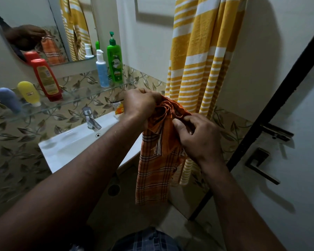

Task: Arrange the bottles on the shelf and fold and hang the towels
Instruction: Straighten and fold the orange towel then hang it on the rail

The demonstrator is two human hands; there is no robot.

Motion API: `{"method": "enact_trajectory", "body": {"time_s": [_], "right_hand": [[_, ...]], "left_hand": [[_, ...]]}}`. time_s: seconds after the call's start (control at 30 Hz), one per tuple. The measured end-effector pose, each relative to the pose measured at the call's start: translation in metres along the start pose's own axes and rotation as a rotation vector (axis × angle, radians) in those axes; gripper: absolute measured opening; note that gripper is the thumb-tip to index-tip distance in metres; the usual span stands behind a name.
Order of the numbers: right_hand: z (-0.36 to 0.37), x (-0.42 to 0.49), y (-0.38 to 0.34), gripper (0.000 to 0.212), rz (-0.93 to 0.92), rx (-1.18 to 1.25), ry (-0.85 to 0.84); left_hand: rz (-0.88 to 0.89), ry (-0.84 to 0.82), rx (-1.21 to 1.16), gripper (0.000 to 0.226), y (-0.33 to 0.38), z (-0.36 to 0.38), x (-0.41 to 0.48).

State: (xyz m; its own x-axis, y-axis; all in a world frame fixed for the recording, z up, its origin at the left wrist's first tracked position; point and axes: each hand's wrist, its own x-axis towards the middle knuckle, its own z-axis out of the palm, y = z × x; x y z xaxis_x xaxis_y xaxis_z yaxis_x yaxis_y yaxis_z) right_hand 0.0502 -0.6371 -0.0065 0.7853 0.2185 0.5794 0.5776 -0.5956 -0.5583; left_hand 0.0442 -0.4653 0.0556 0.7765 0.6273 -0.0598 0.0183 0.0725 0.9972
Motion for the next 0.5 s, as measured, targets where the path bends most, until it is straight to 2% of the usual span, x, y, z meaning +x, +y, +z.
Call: {"method": "enact_trajectory", "body": {"time_s": [0.07, 0.17, 0.23, 0.37, 0.5], "right_hand": [[0.001, -0.002, -0.01, 0.063, 0.027, 0.024, -0.092], [0.013, -0.003, -0.02, 0.097, 0.085, -0.062, -0.232], [0.02, -0.003, -0.023, 0.11, 0.145, -0.092, -0.221], [0.034, -0.003, -0.022, 0.095, 0.191, -0.158, -0.113], [0.041, -0.001, -0.011, 0.047, 0.221, -0.115, 0.004]], "left_hand": [[-0.008, 0.001, -0.02, 0.008, -0.003, 0.002, -0.001], [-0.047, -0.022, -0.058, 0.007, -0.009, 0.005, -0.003], [-0.081, -0.033, -0.073, 0.01, -0.011, 0.008, -0.002], [-0.097, -0.051, -0.058, 0.002, -0.016, 0.01, 0.004], [-0.09, -0.029, -0.04, 0.004, -0.018, 0.007, 0.007]]}}
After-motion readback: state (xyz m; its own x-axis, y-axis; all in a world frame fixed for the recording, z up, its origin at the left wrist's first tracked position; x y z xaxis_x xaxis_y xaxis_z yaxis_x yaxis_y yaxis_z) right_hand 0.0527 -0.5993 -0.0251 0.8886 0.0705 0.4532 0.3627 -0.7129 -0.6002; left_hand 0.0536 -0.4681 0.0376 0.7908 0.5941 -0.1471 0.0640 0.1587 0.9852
